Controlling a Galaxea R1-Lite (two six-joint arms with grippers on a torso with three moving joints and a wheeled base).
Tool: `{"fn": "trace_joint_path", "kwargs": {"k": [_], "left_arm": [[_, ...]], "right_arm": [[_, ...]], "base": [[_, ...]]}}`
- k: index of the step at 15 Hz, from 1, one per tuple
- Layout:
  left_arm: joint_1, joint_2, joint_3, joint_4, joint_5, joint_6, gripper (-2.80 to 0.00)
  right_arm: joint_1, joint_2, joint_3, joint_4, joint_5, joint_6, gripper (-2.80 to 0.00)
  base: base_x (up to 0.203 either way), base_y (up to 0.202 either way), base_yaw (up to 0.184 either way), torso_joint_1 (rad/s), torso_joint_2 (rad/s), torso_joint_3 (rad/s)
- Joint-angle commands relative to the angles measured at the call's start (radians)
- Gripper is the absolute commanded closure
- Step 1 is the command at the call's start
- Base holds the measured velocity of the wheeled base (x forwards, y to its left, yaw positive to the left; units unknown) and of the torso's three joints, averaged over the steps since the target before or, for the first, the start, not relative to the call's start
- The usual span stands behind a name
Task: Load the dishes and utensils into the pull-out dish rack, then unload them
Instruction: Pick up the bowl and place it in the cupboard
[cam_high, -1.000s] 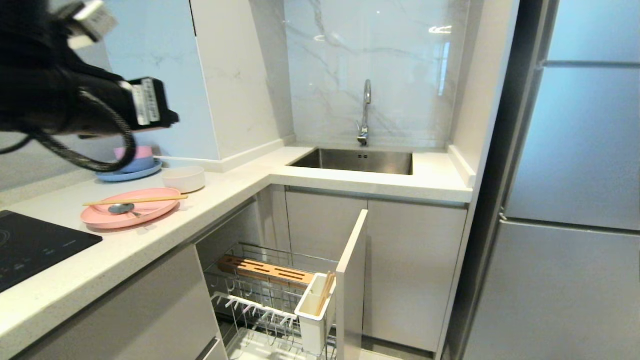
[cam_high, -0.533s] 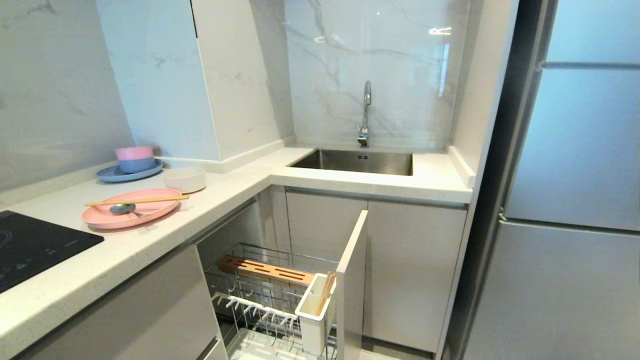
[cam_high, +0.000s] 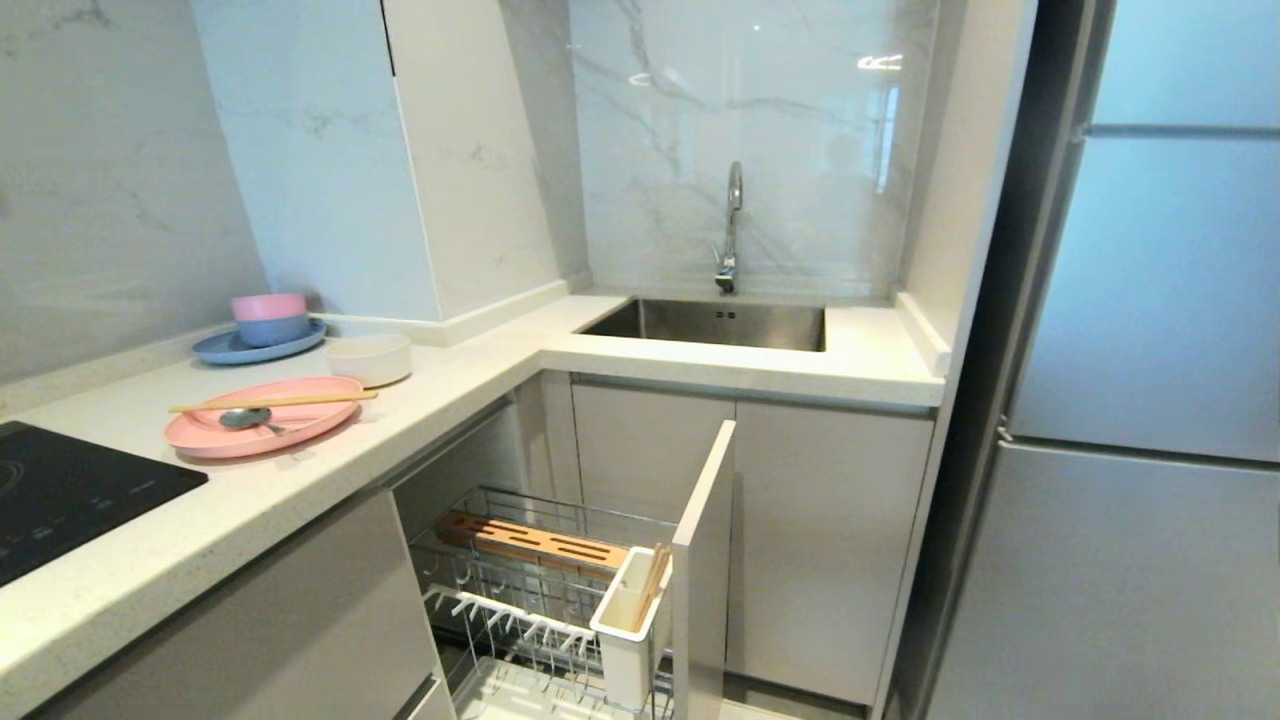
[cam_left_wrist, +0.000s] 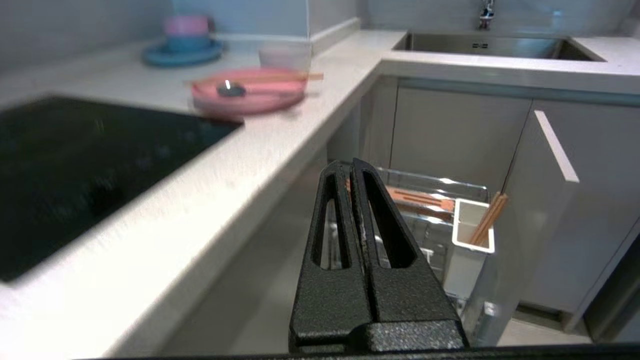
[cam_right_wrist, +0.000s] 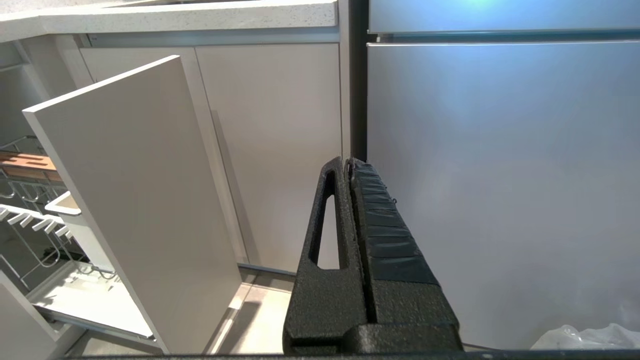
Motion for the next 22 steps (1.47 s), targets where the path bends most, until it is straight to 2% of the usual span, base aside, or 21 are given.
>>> {"fn": "trace_joint_path", "kwargs": {"k": [1, 6, 9, 12, 13, 15, 16, 19, 20, 21, 22], "left_arm": [[-0.001, -0.089, 0.103, -0.018, 0.003, -0.019, 0.00], [-0.032, -0.278, 0.322, -0.129, -0.018, 0.028, 0.00], [-0.036, -0.299, 0.505, -0.299, -0.024, 0.033, 0.00], [-0.037, -0.302, 0.645, -0.406, -0.045, 0.030, 0.00], [-0.037, -0.302, 0.659, -0.420, -0.083, 0.028, 0.00], [-0.037, -0.302, 0.670, -0.418, -0.095, 0.046, 0.00], [-0.037, -0.302, 0.675, -0.406, -0.101, 0.075, 0.00], [-0.037, -0.302, 0.676, -0.407, -0.109, 0.067, 0.00], [-0.037, -0.302, 0.676, -0.407, -0.108, 0.046, 0.00], [-0.037, -0.302, 0.676, -0.407, -0.104, -0.013, 0.00], [-0.037, -0.302, 0.676, -0.409, -0.096, -0.042, 0.00]], "right_arm": [[0.001, 0.001, 0.002, 0.000, 0.000, 0.001, 0.00], [0.001, 0.001, 0.002, 0.000, 0.000, 0.001, 0.00], [0.001, 0.001, 0.002, 0.000, 0.000, 0.001, 0.00], [0.001, 0.001, 0.002, 0.000, 0.000, 0.001, 0.00], [0.001, 0.001, 0.002, 0.000, 0.000, 0.001, 0.00], [0.001, 0.001, 0.002, 0.000, 0.000, 0.001, 0.00], [0.001, 0.001, 0.002, 0.000, 0.000, 0.001, 0.00], [0.001, 0.001, 0.002, 0.000, 0.000, 0.001, 0.00], [0.001, 0.001, 0.002, 0.000, 0.000, 0.001, 0.00], [0.001, 0.001, 0.002, 0.000, 0.000, 0.001, 0.00], [0.001, 0.001, 0.002, 0.000, 0.000, 0.001, 0.00]], "base": [[0.000, 0.000, 0.000, 0.000, 0.00, 0.000], [0.000, 0.000, 0.000, 0.000, 0.00, 0.000], [0.000, 0.000, 0.000, 0.000, 0.00, 0.000], [0.000, 0.000, 0.000, 0.000, 0.00, 0.000], [0.000, 0.000, 0.000, 0.000, 0.00, 0.000], [0.000, 0.000, 0.000, 0.000, 0.00, 0.000], [0.000, 0.000, 0.000, 0.000, 0.00, 0.000], [0.000, 0.000, 0.000, 0.000, 0.00, 0.000], [0.000, 0.000, 0.000, 0.000, 0.00, 0.000], [0.000, 0.000, 0.000, 0.000, 0.00, 0.000], [0.000, 0.000, 0.000, 0.000, 0.00, 0.000]]}}
